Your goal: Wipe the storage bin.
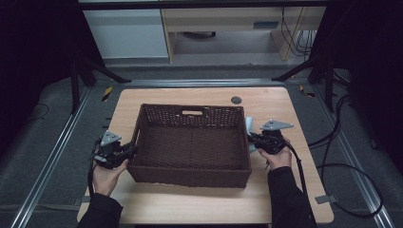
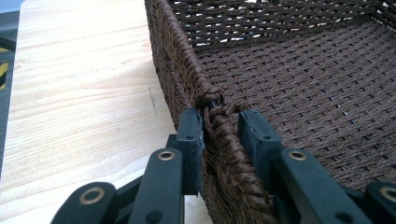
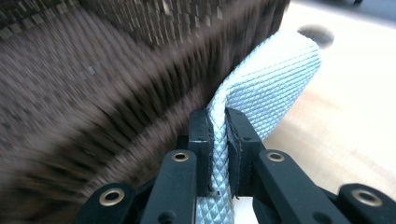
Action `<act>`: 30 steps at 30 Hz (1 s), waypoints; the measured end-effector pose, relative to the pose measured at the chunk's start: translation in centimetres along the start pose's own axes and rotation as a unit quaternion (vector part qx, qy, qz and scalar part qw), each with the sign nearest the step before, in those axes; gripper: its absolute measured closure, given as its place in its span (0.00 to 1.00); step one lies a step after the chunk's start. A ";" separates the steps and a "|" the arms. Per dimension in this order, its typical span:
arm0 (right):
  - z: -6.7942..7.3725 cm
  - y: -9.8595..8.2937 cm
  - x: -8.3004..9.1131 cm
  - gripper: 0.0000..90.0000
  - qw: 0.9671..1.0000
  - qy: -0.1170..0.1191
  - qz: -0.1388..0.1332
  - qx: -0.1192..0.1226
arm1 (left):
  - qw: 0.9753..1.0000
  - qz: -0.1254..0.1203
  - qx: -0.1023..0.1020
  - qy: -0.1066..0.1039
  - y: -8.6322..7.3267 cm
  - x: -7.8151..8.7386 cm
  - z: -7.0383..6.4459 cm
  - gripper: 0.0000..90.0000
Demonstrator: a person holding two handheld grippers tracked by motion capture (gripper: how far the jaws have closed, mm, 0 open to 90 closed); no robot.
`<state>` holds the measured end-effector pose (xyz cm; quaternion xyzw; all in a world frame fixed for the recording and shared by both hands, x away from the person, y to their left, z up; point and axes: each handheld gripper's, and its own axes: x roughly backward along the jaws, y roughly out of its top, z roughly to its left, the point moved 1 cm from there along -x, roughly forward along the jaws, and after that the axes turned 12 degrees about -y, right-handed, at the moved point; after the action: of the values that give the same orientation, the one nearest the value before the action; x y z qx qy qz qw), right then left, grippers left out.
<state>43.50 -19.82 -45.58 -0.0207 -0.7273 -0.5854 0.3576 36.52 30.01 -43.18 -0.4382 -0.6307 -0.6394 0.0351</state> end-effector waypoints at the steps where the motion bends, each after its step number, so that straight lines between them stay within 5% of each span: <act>1: 0.0 0.0 0.0 0.91 1.000 0.000 0.000 0.000 | 1.000 0.000 0.000 0.000 0.0 0.0 0.0 0.78; 7: 0.0 1.2 0.7 0.91 1.000 -0.001 -0.011 0.014 | 1.000 -0.003 0.001 0.000 0.4 -0.5 0.4 0.78; 14: 0.2 -1.8 -1.4 0.91 0.998 -0.004 0.053 0.021 | 1.000 0.001 -0.003 0.001 0.5 -0.5 0.4 0.77; 19: 0.6 -2.8 -2.0 0.91 0.997 0.008 0.072 0.017 | 1.000 0.002 -0.002 0.001 0.5 -0.5 0.4 0.77; 23: 0.4 -2.0 -1.2 0.91 0.999 0.012 0.045 0.012 | 1.000 0.003 -0.005 0.004 0.5 -0.5 0.4 0.78; 25: 0.1 -0.5 0.4 0.91 1.000 0.012 -0.003 0.007 | 1.000 0.001 -0.003 0.002 0.6 -0.6 0.5 0.77; 28: -0.1 0.6 1.6 0.91 0.999 0.010 -0.034 0.010 | 1.000 -0.001 -0.001 0.001 0.7 -0.8 0.6 0.77; 30: -0.1 0.8 1.9 0.91 0.999 0.007 -0.034 0.018 | 1.000 -0.001 -0.002 0.001 0.8 -0.8 0.6 0.77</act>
<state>42.50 -20.33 -43.89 0.0143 -0.7352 -0.5844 0.3431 37.78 29.94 -43.19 -0.4375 -0.6298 -0.6409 0.0343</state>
